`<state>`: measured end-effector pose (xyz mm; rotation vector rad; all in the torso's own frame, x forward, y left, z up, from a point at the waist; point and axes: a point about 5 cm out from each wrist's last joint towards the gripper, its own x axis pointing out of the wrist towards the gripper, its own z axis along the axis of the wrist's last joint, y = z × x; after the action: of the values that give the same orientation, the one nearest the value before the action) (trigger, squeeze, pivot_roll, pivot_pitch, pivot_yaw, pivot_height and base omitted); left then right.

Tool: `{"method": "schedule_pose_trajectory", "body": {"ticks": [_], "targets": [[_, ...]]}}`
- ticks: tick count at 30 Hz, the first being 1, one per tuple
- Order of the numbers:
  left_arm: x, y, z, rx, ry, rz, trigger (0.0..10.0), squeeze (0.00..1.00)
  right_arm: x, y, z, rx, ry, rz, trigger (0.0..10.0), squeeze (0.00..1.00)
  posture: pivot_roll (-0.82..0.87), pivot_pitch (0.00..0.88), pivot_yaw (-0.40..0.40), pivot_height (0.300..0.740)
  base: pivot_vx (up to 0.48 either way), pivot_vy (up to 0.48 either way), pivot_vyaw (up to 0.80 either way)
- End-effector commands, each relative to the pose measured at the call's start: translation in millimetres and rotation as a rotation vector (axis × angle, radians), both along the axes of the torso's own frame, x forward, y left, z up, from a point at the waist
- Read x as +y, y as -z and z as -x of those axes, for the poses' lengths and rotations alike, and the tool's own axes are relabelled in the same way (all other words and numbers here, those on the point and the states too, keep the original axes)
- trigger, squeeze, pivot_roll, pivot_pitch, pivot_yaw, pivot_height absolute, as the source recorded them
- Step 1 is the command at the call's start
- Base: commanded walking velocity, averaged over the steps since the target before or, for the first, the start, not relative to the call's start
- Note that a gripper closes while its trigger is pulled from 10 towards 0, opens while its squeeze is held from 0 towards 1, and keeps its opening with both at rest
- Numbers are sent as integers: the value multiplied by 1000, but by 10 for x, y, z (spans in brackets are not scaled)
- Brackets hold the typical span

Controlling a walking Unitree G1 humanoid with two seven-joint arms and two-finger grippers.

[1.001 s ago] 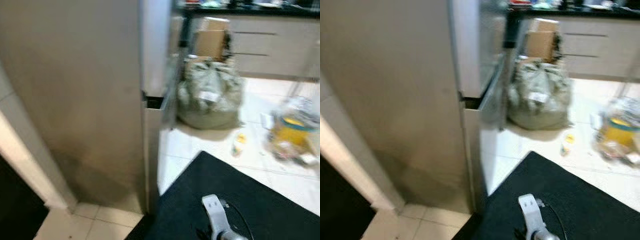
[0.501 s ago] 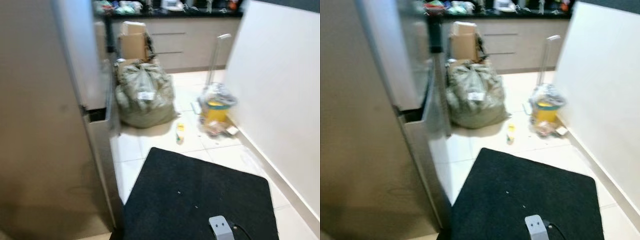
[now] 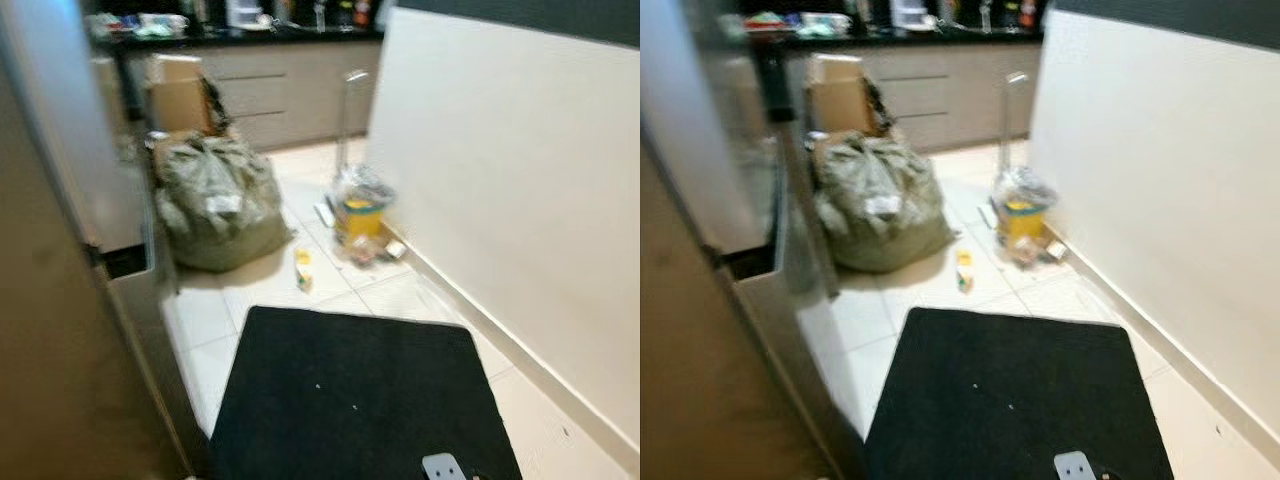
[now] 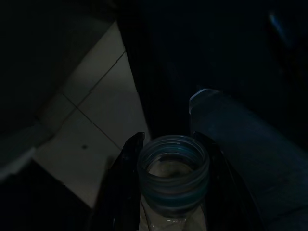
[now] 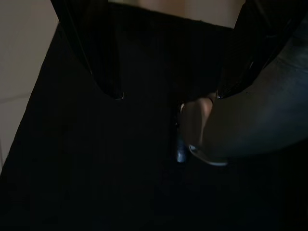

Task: Restocking fridge

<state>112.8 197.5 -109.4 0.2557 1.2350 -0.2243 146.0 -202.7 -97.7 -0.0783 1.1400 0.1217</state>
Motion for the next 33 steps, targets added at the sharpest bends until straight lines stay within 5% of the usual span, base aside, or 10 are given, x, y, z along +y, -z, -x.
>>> {"method": "schedule_pose_trajectory", "body": {"ticks": [1, 33], "targets": [[-14, 17, 51, 18, 1, 2, 10000, 0, -16, -3, -3, 3, 6, 4, 10000, 0, -22, 0, 0, 740, 0, 0, -788], [20, 8, 34, 17, 23, -21, 10000, 0, 17, 2, 1, 3, -11, -4, 10000, 0, -20, 0, 3, 740, 0, 0, -91]]}}
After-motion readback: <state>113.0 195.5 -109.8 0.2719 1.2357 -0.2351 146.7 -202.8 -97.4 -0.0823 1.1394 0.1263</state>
